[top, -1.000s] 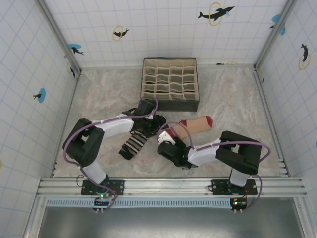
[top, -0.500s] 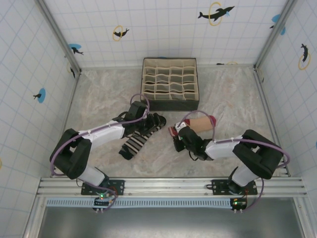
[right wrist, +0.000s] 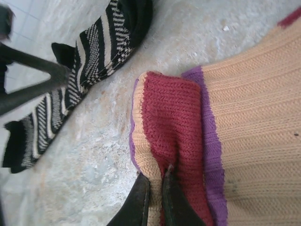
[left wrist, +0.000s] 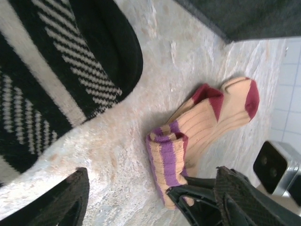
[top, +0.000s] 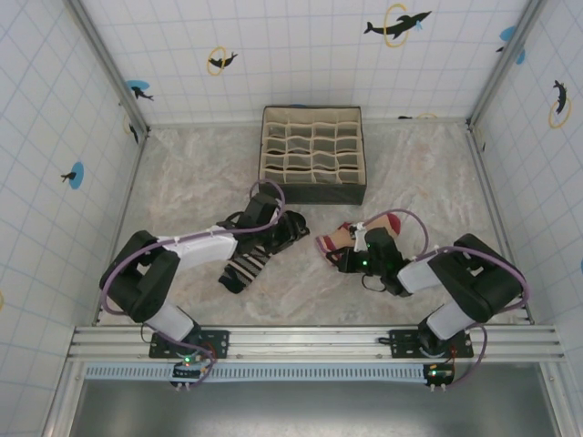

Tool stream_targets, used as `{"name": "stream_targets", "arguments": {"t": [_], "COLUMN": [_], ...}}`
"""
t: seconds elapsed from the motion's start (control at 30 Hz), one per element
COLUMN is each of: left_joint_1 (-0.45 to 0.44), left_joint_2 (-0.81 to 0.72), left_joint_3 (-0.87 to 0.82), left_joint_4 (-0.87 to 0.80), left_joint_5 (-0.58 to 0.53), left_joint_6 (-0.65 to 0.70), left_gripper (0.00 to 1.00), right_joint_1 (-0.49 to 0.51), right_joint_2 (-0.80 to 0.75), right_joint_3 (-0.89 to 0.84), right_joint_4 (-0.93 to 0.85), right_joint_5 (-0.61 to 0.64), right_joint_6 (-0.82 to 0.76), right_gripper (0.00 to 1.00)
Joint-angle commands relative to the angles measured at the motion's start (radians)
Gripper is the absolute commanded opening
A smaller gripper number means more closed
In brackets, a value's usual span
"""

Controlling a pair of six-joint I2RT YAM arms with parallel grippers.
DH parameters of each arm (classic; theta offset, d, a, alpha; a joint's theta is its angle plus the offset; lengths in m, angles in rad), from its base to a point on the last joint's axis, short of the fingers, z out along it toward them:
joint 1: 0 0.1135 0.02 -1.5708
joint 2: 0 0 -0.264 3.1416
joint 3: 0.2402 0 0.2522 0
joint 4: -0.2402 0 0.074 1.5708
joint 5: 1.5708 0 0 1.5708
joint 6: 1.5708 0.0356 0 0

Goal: Roll the socks

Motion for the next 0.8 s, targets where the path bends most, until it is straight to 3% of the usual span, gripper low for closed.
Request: {"name": "stream_targets", "arguments": {"t": [0.0, 0.2, 0.43, 0.67, 0.77], "left_joint_1": [-0.03, -0.076, -0.109, -0.118, -0.125], "left_joint_2": [0.043, 0.109, 0.173, 0.235, 0.249], "left_joint_3": [0.026, 0.048, 0.09, 0.114, 0.12], "left_joint_4": [0.029, 0.052, 0.085, 0.118, 0.125], "left_joint_5": [0.009, -0.001, -0.027, -0.014, -0.015], "left_joint_6": [0.035, 0.055, 0.045, 0.024, 0.011], "left_gripper": [0.65, 0.62, 0.59, 0.44, 0.42], "right_joint_1": [-0.039, -0.101, -0.118, -0.128, -0.134], "right_joint_2": [0.043, 0.112, 0.144, 0.162, 0.165], "right_joint_3": [-0.028, -0.036, -0.058, -0.077, -0.077], "right_joint_4": [-0.013, 0.103, 0.147, 0.188, 0.19], "right_joint_5": [-0.126, -0.232, -0.238, -0.243, -0.243], "right_joint_6": [0.131, 0.241, 0.273, 0.294, 0.296], "right_gripper": [0.0, 0.0, 0.0, 0.0, 0.0]}}
